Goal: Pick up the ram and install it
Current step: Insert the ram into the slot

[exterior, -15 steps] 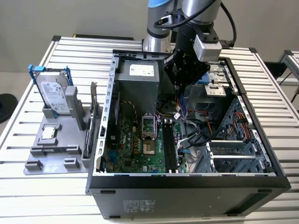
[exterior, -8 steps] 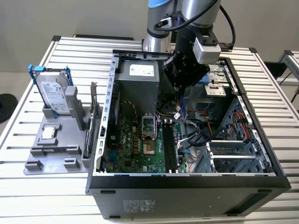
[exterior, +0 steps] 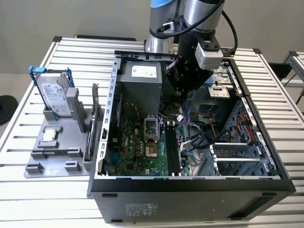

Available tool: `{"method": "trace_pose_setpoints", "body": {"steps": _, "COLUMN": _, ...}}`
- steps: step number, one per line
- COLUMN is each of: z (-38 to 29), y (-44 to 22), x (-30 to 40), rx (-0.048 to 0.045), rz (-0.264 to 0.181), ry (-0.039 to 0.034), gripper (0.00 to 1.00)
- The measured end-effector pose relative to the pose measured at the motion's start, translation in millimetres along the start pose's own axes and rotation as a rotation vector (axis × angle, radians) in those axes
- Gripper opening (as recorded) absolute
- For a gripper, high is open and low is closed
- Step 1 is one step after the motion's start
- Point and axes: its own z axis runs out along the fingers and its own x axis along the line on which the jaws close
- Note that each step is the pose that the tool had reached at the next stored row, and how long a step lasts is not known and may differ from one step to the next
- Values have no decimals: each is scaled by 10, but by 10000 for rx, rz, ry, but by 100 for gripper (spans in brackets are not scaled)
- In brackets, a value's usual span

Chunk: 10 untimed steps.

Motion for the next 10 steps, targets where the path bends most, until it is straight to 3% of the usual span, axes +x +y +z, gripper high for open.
{"method": "trace_pose_setpoints", "body": {"steps": 10, "z": 28, "y": -1, "x": -1, "rx": 2, "rz": 1, "ry": -1, "gripper": 0}}
